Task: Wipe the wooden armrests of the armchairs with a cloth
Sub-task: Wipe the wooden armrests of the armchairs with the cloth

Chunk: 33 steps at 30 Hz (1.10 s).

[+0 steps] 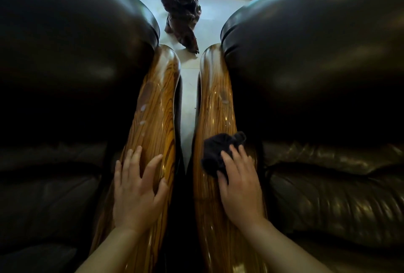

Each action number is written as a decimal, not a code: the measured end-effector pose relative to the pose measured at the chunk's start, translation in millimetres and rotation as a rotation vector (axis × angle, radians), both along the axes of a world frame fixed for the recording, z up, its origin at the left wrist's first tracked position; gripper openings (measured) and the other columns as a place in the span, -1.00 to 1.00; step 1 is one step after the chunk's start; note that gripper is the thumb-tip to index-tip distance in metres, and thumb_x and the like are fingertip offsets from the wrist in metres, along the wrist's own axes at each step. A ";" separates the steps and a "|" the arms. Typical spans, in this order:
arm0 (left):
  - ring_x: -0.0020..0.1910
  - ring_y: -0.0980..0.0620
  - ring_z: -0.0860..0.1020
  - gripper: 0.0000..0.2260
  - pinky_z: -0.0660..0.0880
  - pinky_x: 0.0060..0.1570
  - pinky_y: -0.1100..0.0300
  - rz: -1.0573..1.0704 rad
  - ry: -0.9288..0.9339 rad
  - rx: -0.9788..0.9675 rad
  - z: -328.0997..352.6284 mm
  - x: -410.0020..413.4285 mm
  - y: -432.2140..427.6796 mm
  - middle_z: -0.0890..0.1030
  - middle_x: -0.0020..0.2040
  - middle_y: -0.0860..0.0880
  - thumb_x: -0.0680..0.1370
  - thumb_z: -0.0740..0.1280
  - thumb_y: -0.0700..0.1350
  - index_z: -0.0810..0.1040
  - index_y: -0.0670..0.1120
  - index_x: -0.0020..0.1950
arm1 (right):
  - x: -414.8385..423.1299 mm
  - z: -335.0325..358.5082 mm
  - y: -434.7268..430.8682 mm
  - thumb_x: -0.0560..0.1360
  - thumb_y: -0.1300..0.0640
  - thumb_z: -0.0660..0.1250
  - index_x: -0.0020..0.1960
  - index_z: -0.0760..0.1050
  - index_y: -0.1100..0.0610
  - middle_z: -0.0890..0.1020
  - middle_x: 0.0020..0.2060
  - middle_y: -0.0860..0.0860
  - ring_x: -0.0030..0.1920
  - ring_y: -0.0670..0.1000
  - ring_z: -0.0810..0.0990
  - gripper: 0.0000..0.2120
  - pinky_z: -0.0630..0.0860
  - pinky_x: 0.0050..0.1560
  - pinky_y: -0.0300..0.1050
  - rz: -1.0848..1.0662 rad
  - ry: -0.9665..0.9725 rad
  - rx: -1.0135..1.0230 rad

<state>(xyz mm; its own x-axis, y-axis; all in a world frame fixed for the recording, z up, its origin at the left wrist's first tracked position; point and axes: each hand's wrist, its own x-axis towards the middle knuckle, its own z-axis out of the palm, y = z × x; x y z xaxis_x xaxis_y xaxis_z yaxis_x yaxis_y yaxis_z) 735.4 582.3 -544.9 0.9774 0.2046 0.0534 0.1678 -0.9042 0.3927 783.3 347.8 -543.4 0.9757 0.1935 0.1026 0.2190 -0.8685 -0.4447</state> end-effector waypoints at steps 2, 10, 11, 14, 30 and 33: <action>0.59 -0.14 0.07 -0.48 0.01 0.51 -0.27 0.008 0.001 -0.008 -0.2 -0.7 0.9 0.19 0.57 -0.16 0.52 0.13 0.15 0.29 0.13 0.48 | -14.4 -3.9 -12.8 0.63 -0.07 0.09 0.48 0.29 -0.03 0.31 0.52 -0.01 0.58 -0.03 0.07 -0.56 0.15 0.53 0.12 0.110 -0.019 -0.056; 0.58 -0.14 0.11 -0.49 0.01 0.52 -0.24 0.013 -0.038 -0.021 -3.6 -0.1 2.0 0.23 0.56 -0.16 0.52 0.14 0.15 0.30 0.13 0.48 | 46.7 13.7 6.1 0.56 0.02 0.24 0.36 0.41 0.05 0.33 0.49 0.03 0.54 0.03 0.19 -0.62 0.27 0.48 0.13 -0.071 0.070 0.106; 0.58 -0.14 0.11 -0.49 0.01 0.52 -0.24 0.012 -0.036 -0.017 -3.6 -0.2 1.7 0.23 0.56 -0.16 0.52 0.14 0.15 0.30 0.14 0.48 | 46.8 13.4 10.4 0.58 0.00 0.21 0.39 0.39 0.04 0.31 0.52 0.02 0.56 0.01 0.15 -0.60 0.20 0.51 0.12 -0.050 0.058 0.077; 0.58 -0.12 0.09 -0.49 0.00 0.53 -0.23 0.015 -0.039 -0.014 -3.6 0.2 1.6 0.22 0.56 -0.15 0.52 0.13 0.15 0.31 0.13 0.48 | 25.2 9.6 4.8 0.60 -0.07 0.16 0.46 0.34 0.00 0.30 0.52 -0.02 0.57 -0.05 0.11 -0.55 0.06 0.56 0.08 0.117 -0.019 -0.009; 0.58 -0.11 0.09 -0.48 -0.04 0.54 -0.18 0.021 -0.029 -0.008 -5.4 0.4 2.3 0.22 0.56 -0.14 0.52 0.15 0.15 0.31 0.14 0.48 | 57.0 7.6 13.8 0.62 -0.05 0.14 0.47 0.36 -0.03 0.36 0.50 -0.02 0.56 -0.03 0.16 -0.57 0.11 0.55 0.09 0.084 -0.038 0.033; 0.58 -0.12 0.10 -0.49 0.00 0.53 -0.22 0.022 -0.031 -0.010 -4.0 0.6 1.5 0.23 0.56 -0.14 0.52 0.15 0.15 0.33 0.12 0.48 | 25.1 -3.3 -6.9 0.63 -0.07 0.12 0.49 0.30 -0.06 0.31 0.52 -0.02 0.57 -0.05 0.10 -0.56 0.09 0.55 0.09 0.233 -0.066 -0.022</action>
<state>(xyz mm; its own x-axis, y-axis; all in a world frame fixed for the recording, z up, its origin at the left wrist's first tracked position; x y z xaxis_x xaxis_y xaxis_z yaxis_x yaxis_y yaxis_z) 736.0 583.8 -548.9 0.9704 0.2271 0.0816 0.1756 -0.8965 0.4069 808.4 340.8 -546.8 0.8958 0.4152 0.1583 0.4425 -0.8004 -0.4043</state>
